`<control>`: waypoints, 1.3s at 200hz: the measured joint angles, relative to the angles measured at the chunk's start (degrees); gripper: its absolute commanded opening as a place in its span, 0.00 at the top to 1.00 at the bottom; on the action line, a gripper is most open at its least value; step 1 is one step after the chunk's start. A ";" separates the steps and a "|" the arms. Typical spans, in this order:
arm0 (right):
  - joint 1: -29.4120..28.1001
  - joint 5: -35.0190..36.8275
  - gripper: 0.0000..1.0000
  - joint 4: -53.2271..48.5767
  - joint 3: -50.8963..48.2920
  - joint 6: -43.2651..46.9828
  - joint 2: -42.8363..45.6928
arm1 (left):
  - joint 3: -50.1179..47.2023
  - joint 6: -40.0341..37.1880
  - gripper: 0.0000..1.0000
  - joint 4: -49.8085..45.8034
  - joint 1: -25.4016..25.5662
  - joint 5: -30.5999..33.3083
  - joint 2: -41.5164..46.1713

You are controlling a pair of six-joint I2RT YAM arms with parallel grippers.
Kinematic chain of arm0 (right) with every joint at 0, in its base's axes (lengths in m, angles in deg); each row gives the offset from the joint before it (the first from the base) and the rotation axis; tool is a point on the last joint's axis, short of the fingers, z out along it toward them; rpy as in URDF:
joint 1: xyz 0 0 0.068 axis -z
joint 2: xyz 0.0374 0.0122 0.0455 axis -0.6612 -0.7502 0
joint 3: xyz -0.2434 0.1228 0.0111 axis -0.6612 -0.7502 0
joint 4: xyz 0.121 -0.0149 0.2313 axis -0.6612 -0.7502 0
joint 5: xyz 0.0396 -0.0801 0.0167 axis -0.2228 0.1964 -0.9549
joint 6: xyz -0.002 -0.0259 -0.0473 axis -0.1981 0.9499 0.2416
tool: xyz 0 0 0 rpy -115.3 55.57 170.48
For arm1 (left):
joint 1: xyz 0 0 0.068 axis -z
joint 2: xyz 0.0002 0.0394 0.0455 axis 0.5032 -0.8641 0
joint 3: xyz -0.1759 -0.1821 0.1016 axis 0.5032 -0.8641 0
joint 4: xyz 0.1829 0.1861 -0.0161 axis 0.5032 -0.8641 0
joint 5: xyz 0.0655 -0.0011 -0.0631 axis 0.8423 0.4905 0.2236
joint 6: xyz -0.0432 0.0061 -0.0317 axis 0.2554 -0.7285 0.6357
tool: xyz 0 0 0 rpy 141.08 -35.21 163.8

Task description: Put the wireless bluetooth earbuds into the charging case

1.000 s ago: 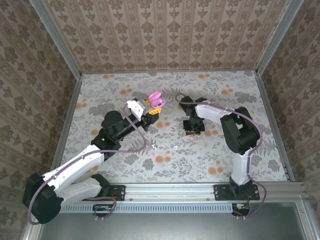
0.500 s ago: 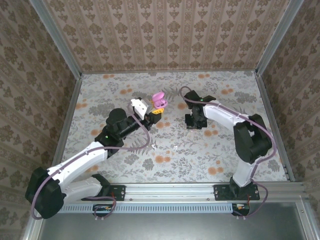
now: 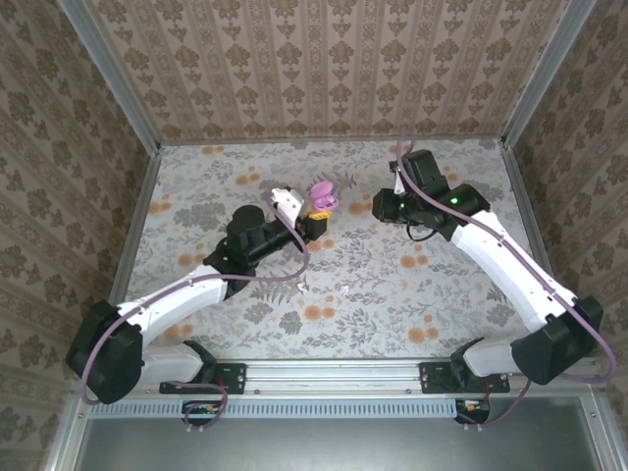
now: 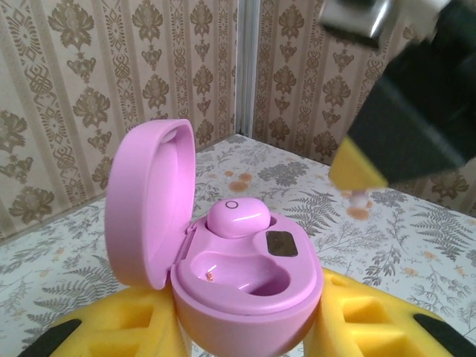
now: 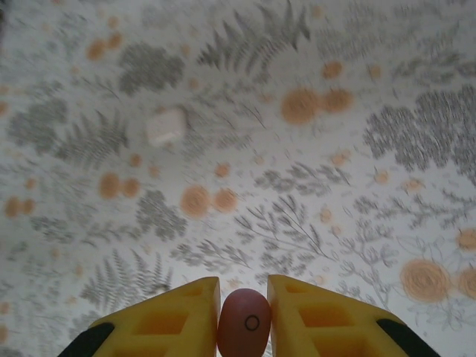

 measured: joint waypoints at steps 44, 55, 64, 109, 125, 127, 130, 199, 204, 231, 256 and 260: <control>-2.60 -0.94 0.75 0.04 6.54 -0.48 0.37 | 0.50 0.63 0.63 2.27 0.28 -0.66 -2.64; -3.78 -0.98 0.75 0.00 7.82 -0.70 0.20 | 0.59 0.63 0.63 2.78 0.50 -0.74 -3.10; -4.70 -1.03 0.75 0.04 8.76 -0.83 -0.02 | 0.63 0.63 0.63 3.06 0.85 -0.76 -3.50; -8.39 -1.01 0.75 0.20 12.00 -0.90 -2.60 | 0.87 0.61 0.64 3.63 1.66 -0.96 -4.68; -9.35 -1.01 0.75 0.42 12.44 -0.90 -4.24 | 0.92 0.61 0.63 3.63 1.66 -0.98 -4.72; -9.46 -1.01 0.75 0.44 12.44 -0.90 -4.46 | 0.96 0.59 0.63 3.63 1.66 -0.98 -4.72; -9.57 -1.01 0.75 0.50 12.46 -0.87 -4.70 | 0.98 0.61 0.63 3.63 1.66 -0.98 -4.72; -11.63 -0.85 0.75 0.66 12.70 -0.90 -7.08 | 1.62 0.59 0.63 4.28 2.10 -0.96 -4.72; -11.74 -0.83 0.75 0.79 12.76 -0.90 -7.08 | 1.62 0.59 0.63 4.28 2.10 -0.96 -4.72; -12.28 -0.76 0.75 1.11 13.35 -0.90 -7.72 | 1.62 0.59 0.63 4.33 2.19 -0.96 -4.72; -12.68 -0.37 0.75 1.18 13.49 -0.90 -8.55 | 1.64 0.59 0.63 4.42 2.32 -0.98 -4.72; -12.74 -0.35 0.75 1.18 13.49 -0.90 -8.66 | 1.64 0.57 0.63 4.42 2.32 -0.98 -4.72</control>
